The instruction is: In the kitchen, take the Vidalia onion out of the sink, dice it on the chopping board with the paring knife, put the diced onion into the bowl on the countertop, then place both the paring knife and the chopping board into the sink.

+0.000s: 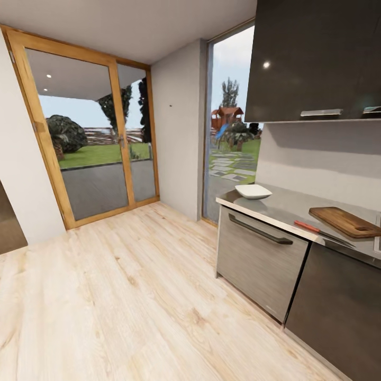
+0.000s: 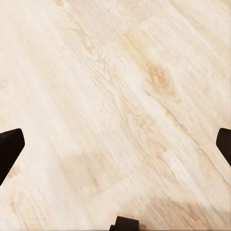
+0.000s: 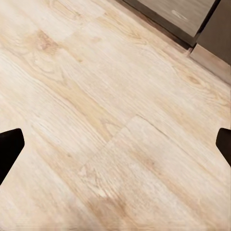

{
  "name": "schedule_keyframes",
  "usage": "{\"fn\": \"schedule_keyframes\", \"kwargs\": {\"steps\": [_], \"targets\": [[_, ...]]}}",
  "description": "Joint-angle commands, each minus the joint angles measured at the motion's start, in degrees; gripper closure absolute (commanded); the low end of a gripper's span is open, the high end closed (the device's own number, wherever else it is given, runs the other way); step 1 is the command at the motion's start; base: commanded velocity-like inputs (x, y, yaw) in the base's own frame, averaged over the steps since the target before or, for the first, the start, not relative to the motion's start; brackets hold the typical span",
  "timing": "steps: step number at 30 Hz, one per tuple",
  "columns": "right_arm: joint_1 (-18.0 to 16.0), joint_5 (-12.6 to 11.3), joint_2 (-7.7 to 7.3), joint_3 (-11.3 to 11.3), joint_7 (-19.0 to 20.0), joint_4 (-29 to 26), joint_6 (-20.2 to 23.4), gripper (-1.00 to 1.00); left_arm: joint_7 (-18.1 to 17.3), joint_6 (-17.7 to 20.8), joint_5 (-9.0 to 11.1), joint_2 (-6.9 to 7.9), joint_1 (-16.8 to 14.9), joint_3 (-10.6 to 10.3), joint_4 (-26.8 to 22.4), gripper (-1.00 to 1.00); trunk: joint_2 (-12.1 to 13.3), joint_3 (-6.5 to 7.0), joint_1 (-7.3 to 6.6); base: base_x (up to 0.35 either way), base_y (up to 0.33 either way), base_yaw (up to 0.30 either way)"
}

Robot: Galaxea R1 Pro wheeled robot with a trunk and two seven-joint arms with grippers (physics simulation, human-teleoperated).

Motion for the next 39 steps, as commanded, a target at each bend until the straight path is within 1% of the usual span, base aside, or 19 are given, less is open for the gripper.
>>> {"fn": "schedule_keyframes", "kwargs": {"steps": [1,6,13,21,24,29,32,36,37,39], "targets": [[0.00,0.02,0.05,0.00,-0.21,0.48,-0.13,-1.00,0.01,-0.23,0.27,-0.08,-0.03,0.00,0.14,-1.00,-0.03,-0.06,0.00,0.000,0.000,0.000],[-0.02,-0.03,0.16,-0.12,-0.08,0.70,-0.67,-1.00,0.00,-0.38,0.31,-0.25,-0.03,0.00,0.37,-1.00,-0.03,-0.06,0.00,0.000,0.000,0.000],[-0.02,-0.11,0.37,-0.12,0.07,0.55,-5.27,-1.00,0.04,-0.46,0.32,-0.24,-0.03,0.01,0.43,-1.00,-0.03,-0.06,0.00,0.000,0.000,0.000],[-0.01,-0.13,0.34,-0.12,0.04,1.18,-6.25,-1.00,0.03,-0.39,0.29,-0.23,-0.03,-0.06,0.55,-1.00,-0.03,-0.06,0.00,0.000,0.000,0.000],[0.00,-0.13,0.28,-0.12,0.04,1.40,-6.27,-1.00,0.04,-0.36,0.32,-0.24,-0.03,-0.13,1.58,-1.00,-0.03,-0.06,0.00,0.000,0.000,0.000],[-0.02,-0.13,0.25,-0.19,-0.03,1.49,-6.28,-1.00,0.04,-0.32,0.34,-0.21,-0.03,-0.16,5.51,-1.00,-0.03,-0.06,0.00,0.000,0.000,0.000],[-0.01,-0.13,0.25,-0.20,-0.04,1.52,-6.23,-1.00,0.05,-0.27,0.33,0.42,-0.03,-0.19,8.51,-1.00,-0.03,-0.06,0.00,0.000,0.000,0.000],[0.01,-0.18,0.28,-0.20,-0.05,1.51,-6.21,-1.00,0.12,-0.19,0.33,1.90,-0.03,-0.24,14.13,-1.00,-0.03,-0.06,0.00,0.000,0.000,0.000],[-0.01,-0.19,0.30,-0.17,-0.05,1.51,-6.22,-1.00,0.16,-0.18,0.35,2.65,-0.03,-0.24,16.26,-1.00,-0.03,-0.06,0.00,0.000,0.000,0.000],[-0.02,-0.20,0.34,-0.15,-0.05,1.51,-6.21,-1.00,0.15,-0.14,0.37,3.27,-0.03,-0.25,18.14,-1.00,-0.03,-0.06,0.00,0.000,0.000,0.000]]}}
